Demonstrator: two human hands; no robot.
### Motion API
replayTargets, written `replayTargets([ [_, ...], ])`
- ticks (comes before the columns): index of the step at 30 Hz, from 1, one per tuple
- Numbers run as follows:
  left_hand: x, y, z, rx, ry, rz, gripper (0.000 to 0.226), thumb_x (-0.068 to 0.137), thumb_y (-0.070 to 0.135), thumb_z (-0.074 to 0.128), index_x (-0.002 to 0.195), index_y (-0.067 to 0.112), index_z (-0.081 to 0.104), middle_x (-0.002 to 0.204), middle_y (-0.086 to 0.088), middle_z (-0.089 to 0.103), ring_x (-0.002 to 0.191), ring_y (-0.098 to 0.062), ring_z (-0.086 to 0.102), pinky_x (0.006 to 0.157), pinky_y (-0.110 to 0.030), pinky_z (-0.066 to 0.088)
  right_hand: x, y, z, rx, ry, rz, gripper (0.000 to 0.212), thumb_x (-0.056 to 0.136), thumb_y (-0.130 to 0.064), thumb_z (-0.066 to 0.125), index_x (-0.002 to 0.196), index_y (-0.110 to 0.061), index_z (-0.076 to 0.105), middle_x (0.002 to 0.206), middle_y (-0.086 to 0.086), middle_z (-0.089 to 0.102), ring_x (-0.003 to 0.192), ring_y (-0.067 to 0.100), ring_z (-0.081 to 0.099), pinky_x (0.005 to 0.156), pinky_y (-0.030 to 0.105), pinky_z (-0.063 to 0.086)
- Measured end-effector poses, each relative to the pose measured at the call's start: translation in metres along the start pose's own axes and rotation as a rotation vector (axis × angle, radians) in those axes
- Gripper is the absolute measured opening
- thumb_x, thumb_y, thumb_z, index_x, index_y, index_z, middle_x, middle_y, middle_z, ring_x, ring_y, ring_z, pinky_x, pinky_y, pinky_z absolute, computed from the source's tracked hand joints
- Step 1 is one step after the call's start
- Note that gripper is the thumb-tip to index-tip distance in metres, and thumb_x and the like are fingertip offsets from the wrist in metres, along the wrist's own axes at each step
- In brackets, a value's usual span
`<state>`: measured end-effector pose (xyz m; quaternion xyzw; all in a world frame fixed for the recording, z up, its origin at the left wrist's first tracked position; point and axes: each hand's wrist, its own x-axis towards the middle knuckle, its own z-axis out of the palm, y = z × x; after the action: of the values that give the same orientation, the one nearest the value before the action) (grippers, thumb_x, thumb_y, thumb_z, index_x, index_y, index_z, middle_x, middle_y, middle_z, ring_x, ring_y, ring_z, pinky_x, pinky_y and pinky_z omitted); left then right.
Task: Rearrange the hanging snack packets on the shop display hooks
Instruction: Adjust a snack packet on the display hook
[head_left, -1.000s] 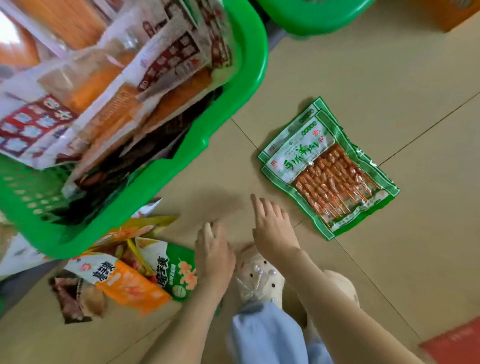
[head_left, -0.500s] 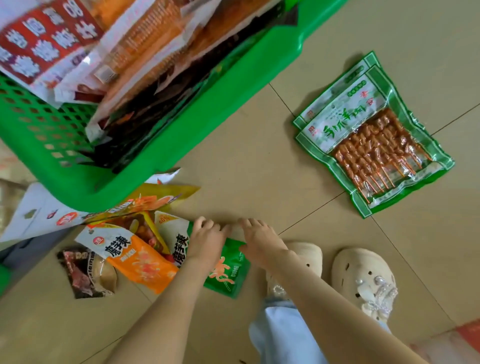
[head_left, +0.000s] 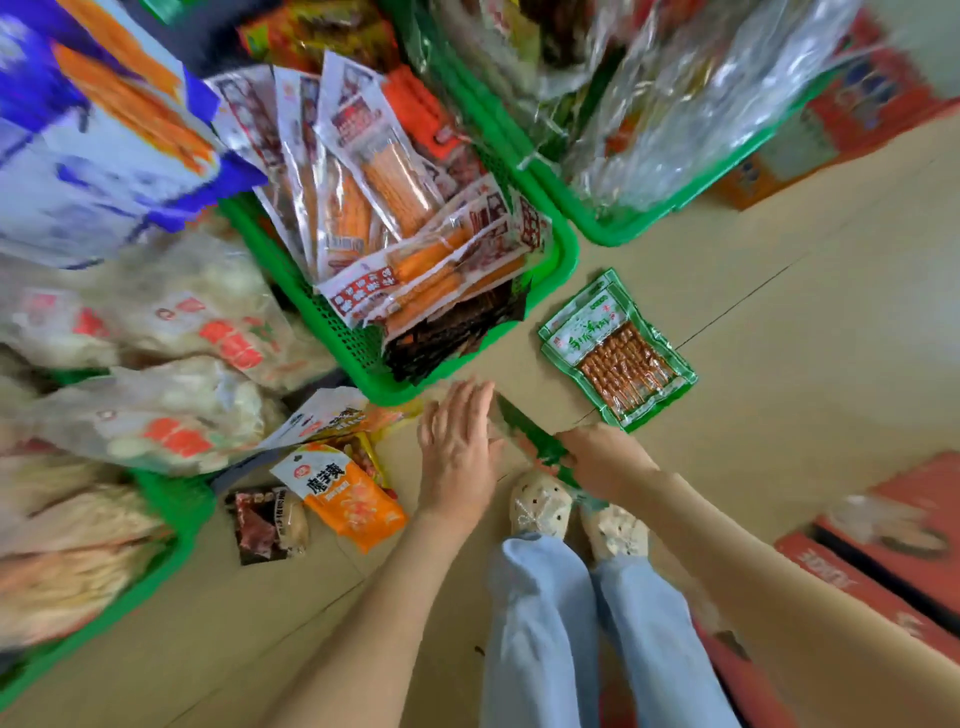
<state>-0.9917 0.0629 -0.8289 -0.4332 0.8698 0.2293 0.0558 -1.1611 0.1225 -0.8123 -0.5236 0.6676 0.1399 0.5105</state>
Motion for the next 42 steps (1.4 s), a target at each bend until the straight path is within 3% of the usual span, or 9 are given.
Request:
replayTargets([
  [4,-0.017,0.031,-0.105,0.007,-0.174,-0.109,0.067,0.09,0.017,0.058,0.147,0.02,0.023,0.155,-0.004,0.018,0.143,-0.028,0.015,0.114,-0.049,0.011,-0.099,-0.008,-0.062,-0.077,-0.057,-0.029,0.026,0.097,-0.013,0.041,0.118,-0.01,0.055,0.107,0.007,0.063,0.094,0.019,0.056,0.074,0.028,0.044],
  [7,-0.033,0.051,-0.184,-0.184,-0.055,-0.272,0.08,0.084,0.014,0.067,0.148,0.017,0.021,0.154,-0.012,0.018,0.14,-0.031,0.023,0.112,-0.049,0.023,-0.16,-0.03,-0.099,-0.134,-0.062,-0.088,0.031,0.097,-0.024,0.046,0.123,-0.009,0.052,0.112,0.01,0.062,0.104,0.024,0.056,0.087,0.035,0.046],
  [12,-0.101,0.065,-0.308,-0.614,-0.004,-0.473,0.019,0.089,0.012,0.061,0.104,0.015,0.05,0.106,-0.009,0.061,0.084,-0.01,0.06,0.069,-0.024,0.043,-0.253,-0.099,-0.16,-0.174,0.02,-0.22,0.04,0.096,-0.024,0.049,0.132,-0.007,0.047,0.123,0.017,0.057,0.115,0.029,0.051,0.094,0.036,0.041],
  [18,-0.203,0.072,-0.422,-0.739,0.235,-0.48,0.021,0.09,-0.002,0.055,0.091,0.011,0.039,0.076,0.007,0.043,0.069,-0.01,0.046,0.056,-0.007,0.036,-0.329,-0.183,-0.177,-0.21,0.032,-0.356,0.037,0.09,-0.019,0.058,0.127,-0.015,0.054,0.123,0.006,0.06,0.114,0.024,0.054,0.091,0.026,0.038],
  [23,-0.282,0.076,-0.466,-0.616,0.245,-0.459,0.036,0.096,0.006,0.045,0.075,0.028,0.024,0.073,0.005,0.036,0.077,-0.013,0.055,0.059,-0.022,0.031,-0.374,-0.313,-0.169,-0.001,0.169,-0.606,0.042,0.088,-0.02,0.063,0.128,-0.015,0.051,0.114,0.0,0.059,0.102,0.01,0.053,0.067,0.002,0.034],
  [27,-0.348,0.043,-0.511,-0.59,0.394,-0.505,0.028,0.097,0.012,0.045,0.079,0.023,0.027,0.072,0.005,0.032,0.069,-0.003,0.048,0.058,-0.022,0.03,-0.394,-0.417,-0.141,0.054,0.293,-0.732,0.021,0.088,-0.016,0.061,0.104,-0.002,0.063,0.092,0.003,0.063,0.086,0.013,0.055,0.067,0.016,0.034],
  [31,-0.434,-0.022,-0.547,-0.487,0.492,-0.531,0.023,0.097,0.021,0.049,0.119,0.017,0.044,0.09,0.002,0.052,0.079,-0.011,0.055,0.065,-0.022,0.04,-0.415,-0.515,-0.101,0.097,0.355,-0.805,0.012,0.089,-0.015,0.058,0.091,-0.01,0.069,0.079,-0.011,0.054,0.077,0.007,0.051,0.063,0.018,0.035],
  [34,-0.511,-0.081,-0.56,-0.42,0.505,-0.627,0.011,0.098,0.022,0.045,0.102,0.02,0.055,0.09,0.001,0.058,0.075,-0.015,0.055,0.063,-0.031,0.04,-0.428,-0.587,-0.062,0.123,0.367,-0.877,0.013,0.09,-0.014,0.057,0.09,-0.009,0.069,0.087,-0.005,0.057,0.089,0.013,0.053,0.069,0.022,0.036],
  [42,-0.63,-0.18,-0.595,-0.222,0.623,-0.598,0.021,0.099,0.026,0.043,0.094,0.011,0.057,0.071,0.006,0.046,0.06,-0.004,0.04,0.053,-0.021,0.028,-0.428,-0.719,0.025,0.2,0.403,-0.95,0.01,0.088,-0.027,0.06,0.082,-0.021,0.054,0.056,-0.006,0.041,0.051,0.01,0.04,0.053,0.032,0.034],
])
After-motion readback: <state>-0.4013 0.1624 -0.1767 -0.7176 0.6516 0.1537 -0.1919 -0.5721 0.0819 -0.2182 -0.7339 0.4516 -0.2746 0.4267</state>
